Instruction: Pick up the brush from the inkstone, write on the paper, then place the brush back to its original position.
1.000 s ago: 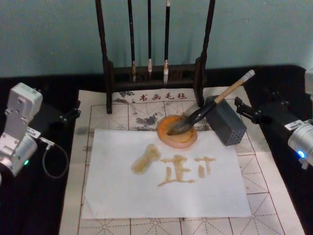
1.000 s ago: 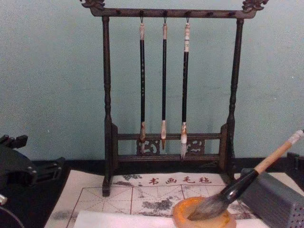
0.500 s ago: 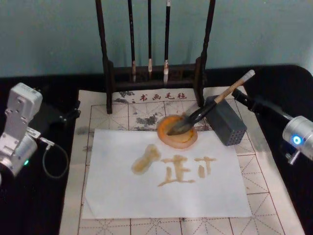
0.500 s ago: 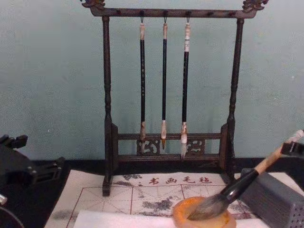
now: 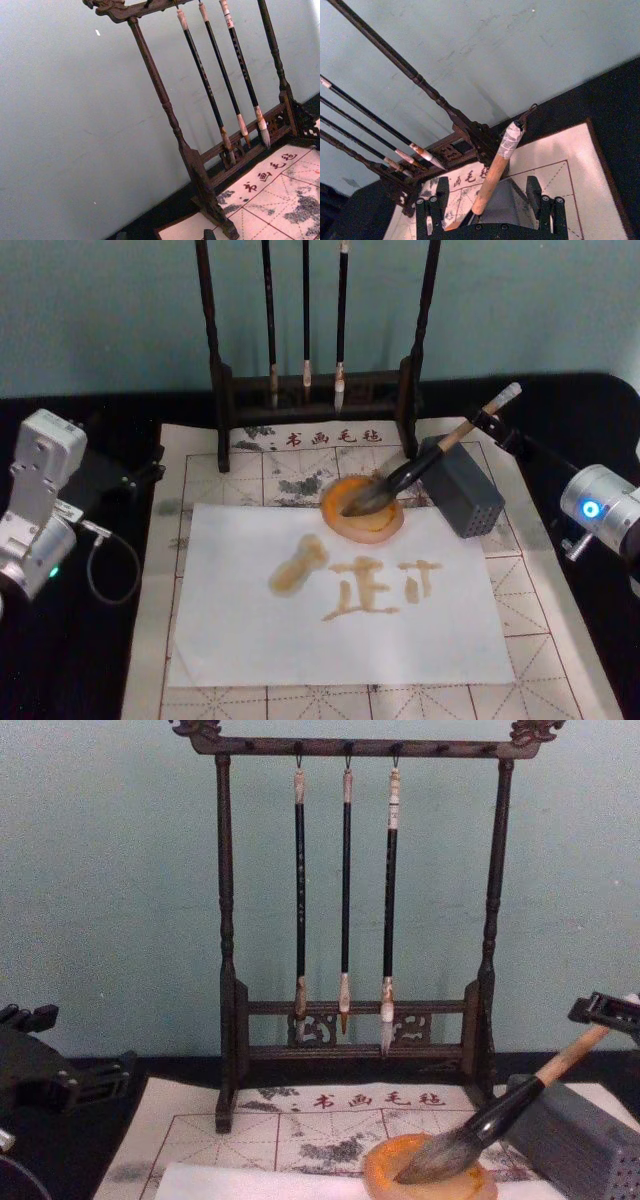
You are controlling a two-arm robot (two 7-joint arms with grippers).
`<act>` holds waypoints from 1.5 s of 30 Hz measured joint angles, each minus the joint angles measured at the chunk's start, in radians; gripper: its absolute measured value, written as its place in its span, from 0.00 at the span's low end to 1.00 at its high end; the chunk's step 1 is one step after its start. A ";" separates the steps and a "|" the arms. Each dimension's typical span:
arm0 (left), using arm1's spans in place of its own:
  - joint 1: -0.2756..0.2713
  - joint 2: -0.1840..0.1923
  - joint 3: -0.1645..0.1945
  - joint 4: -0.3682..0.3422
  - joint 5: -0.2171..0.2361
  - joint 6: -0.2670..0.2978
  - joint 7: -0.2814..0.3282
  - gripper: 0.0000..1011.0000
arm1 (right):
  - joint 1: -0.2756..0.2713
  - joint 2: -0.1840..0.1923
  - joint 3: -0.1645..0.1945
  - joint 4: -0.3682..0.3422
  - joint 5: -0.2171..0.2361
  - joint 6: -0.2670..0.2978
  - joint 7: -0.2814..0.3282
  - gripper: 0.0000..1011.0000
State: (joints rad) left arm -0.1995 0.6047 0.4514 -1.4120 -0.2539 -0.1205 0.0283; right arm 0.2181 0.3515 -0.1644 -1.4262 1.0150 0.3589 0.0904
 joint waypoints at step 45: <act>0.000 0.000 0.000 0.000 0.000 0.000 0.000 0.99 | 0.058 -0.047 -0.066 0.073 0.114 -0.108 -0.092 0.99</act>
State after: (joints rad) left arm -0.1995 0.6047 0.4514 -1.4120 -0.2539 -0.1205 0.0282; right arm 0.2765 0.3049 -0.2307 -1.3530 1.1294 0.2514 -0.0019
